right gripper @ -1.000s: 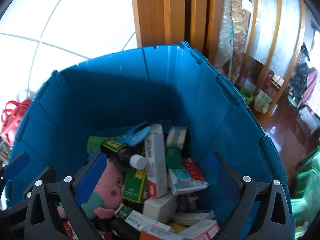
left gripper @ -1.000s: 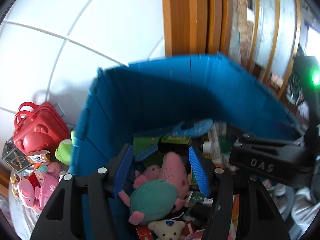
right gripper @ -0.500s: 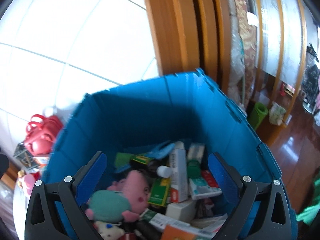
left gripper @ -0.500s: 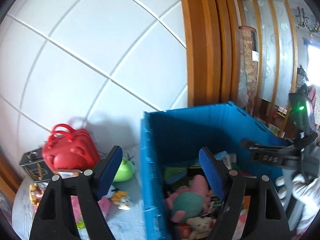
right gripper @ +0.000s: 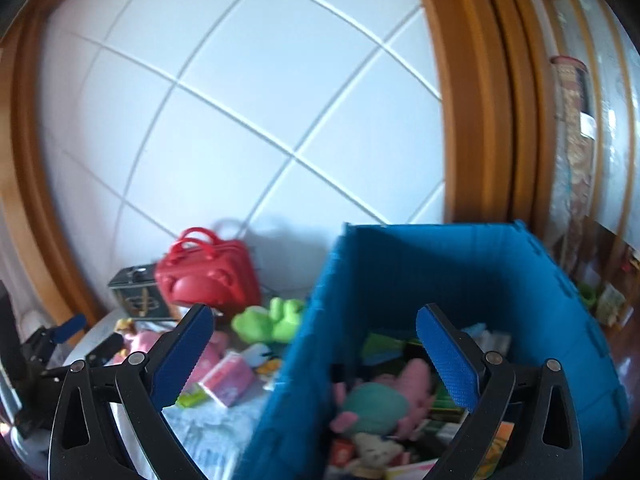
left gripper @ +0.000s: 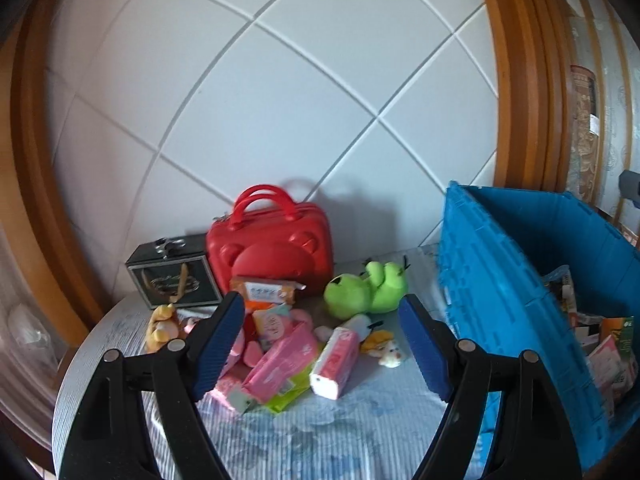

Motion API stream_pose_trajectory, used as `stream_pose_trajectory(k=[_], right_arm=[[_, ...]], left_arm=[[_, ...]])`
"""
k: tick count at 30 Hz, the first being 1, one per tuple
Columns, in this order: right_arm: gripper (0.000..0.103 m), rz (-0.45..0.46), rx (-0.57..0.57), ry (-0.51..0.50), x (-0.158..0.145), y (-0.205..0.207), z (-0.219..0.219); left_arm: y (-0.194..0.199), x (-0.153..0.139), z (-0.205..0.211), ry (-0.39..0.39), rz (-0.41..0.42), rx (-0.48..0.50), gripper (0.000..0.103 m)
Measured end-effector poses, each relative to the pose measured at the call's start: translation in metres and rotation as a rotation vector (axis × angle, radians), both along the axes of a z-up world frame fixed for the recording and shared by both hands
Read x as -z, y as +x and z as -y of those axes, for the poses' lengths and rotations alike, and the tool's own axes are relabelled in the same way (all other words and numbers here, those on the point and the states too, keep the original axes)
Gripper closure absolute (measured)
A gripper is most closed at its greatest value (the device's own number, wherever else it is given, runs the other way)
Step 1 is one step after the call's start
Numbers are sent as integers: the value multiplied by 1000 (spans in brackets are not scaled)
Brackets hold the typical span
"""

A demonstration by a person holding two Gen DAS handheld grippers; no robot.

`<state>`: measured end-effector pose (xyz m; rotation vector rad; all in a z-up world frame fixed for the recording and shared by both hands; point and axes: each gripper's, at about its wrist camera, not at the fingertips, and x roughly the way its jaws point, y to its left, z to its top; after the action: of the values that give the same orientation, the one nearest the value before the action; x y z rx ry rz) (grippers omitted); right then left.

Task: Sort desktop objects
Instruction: 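Grasp the green frog plush with both tools from the pile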

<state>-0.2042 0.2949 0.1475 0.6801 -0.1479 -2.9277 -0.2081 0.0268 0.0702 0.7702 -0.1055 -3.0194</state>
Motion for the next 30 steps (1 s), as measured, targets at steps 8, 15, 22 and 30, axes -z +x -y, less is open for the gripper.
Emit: stream_pose_trajectory(k=[8,15,22,30], right_arm=[[0,53,-87,-46,12,-7,86],[0,200,-116,-124,62,-45,142],[0,363,-12,-140,122,-132,157],[0,545,273,-186,197,-285,129]], left_arm=[[4,42,113,24,101,-127,24],[-15,88,178,67,214,-198,24],[-74,112,221,89,269,-244,24],[-208,139,291,62,380,-333,24]])
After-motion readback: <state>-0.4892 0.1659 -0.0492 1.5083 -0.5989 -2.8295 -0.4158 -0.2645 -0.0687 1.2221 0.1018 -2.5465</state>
